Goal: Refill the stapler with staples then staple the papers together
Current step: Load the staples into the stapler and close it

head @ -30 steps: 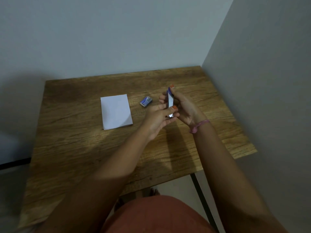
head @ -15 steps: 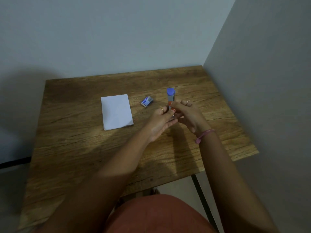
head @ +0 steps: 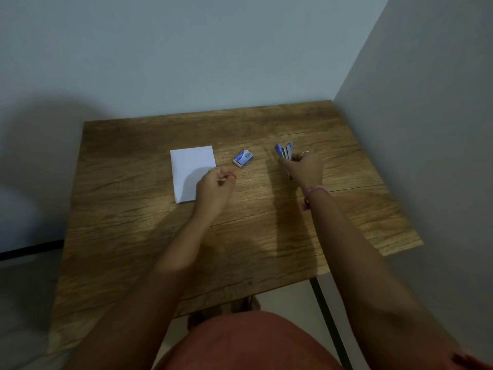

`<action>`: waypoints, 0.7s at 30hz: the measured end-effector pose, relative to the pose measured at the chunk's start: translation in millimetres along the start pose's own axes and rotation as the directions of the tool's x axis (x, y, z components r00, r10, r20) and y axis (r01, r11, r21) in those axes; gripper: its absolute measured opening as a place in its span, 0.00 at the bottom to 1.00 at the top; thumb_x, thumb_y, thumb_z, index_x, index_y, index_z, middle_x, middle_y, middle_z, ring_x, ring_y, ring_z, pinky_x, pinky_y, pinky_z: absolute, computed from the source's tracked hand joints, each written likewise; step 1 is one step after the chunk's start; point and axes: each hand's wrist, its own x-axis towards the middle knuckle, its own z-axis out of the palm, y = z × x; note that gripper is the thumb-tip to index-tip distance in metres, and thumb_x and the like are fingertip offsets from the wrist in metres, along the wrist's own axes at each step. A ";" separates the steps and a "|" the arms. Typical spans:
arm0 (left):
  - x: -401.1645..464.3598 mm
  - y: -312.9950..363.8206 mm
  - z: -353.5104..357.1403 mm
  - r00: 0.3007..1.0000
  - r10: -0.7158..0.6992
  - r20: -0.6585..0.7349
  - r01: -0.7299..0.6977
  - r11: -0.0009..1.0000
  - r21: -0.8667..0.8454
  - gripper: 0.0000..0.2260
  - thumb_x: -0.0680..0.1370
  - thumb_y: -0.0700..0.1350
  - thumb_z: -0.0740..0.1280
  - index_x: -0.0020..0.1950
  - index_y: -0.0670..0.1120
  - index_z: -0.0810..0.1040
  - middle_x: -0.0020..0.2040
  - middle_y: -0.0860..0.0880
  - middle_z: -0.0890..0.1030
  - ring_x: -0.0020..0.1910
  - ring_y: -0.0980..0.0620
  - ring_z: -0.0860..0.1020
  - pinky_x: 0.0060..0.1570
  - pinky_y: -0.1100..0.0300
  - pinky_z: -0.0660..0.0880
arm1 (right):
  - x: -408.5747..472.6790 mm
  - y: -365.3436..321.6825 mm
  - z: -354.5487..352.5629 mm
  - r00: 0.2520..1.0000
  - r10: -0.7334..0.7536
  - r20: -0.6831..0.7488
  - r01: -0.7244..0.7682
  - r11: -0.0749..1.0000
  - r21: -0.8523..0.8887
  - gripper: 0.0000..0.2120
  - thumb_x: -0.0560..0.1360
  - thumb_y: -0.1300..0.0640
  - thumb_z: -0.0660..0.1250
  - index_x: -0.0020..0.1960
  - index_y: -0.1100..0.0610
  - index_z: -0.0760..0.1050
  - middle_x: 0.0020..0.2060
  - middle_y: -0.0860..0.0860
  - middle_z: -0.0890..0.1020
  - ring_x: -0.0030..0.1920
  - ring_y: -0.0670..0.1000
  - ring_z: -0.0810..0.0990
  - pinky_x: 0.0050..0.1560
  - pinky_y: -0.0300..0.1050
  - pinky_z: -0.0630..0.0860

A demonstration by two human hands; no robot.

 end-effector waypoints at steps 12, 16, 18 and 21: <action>14.5 -23.6 -58.7 0.970 0.027 -0.243 0.019 0.983 0.184 0.11 0.79 0.41 0.64 0.60 0.44 0.79 0.62 0.46 0.78 0.53 0.55 0.75 0.44 0.66 0.73 | 5.6 -1.3 18.3 0.997 0.055 0.049 -0.041 0.969 -0.245 0.14 0.71 0.50 0.71 0.48 0.61 0.82 0.44 0.57 0.84 0.40 0.50 0.78 0.31 0.41 0.67; 18.2 -29.2 -69.4 0.953 -0.026 -0.302 0.095 0.972 0.215 0.13 0.78 0.41 0.65 0.63 0.45 0.77 0.65 0.44 0.75 0.56 0.48 0.77 0.49 0.57 0.79 | -3.2 -7.9 23.0 1.000 0.004 -0.027 -0.014 0.925 -0.380 0.24 0.74 0.42 0.66 0.55 0.62 0.77 0.54 0.59 0.80 0.56 0.58 0.77 0.54 0.52 0.75; 21.3 -31.3 -73.8 0.952 -0.069 -0.300 0.140 0.965 0.223 0.14 0.78 0.41 0.66 0.63 0.43 0.75 0.65 0.43 0.73 0.56 0.46 0.77 0.49 0.54 0.79 | -14.6 -18.9 30.0 0.990 -0.089 -0.106 0.038 0.912 -0.407 0.21 0.75 0.45 0.65 0.59 0.60 0.76 0.56 0.58 0.78 0.59 0.57 0.75 0.57 0.52 0.73; 24.5 -35.3 -77.0 0.966 -0.105 -0.238 0.162 0.959 0.232 0.17 0.77 0.41 0.67 0.66 0.43 0.72 0.67 0.42 0.72 0.58 0.46 0.76 0.46 0.60 0.77 | -38.2 -35.1 48.3 0.984 -0.163 -0.068 0.147 0.970 -0.194 0.12 0.74 0.54 0.66 0.53 0.60 0.80 0.45 0.53 0.81 0.47 0.49 0.78 0.47 0.34 0.73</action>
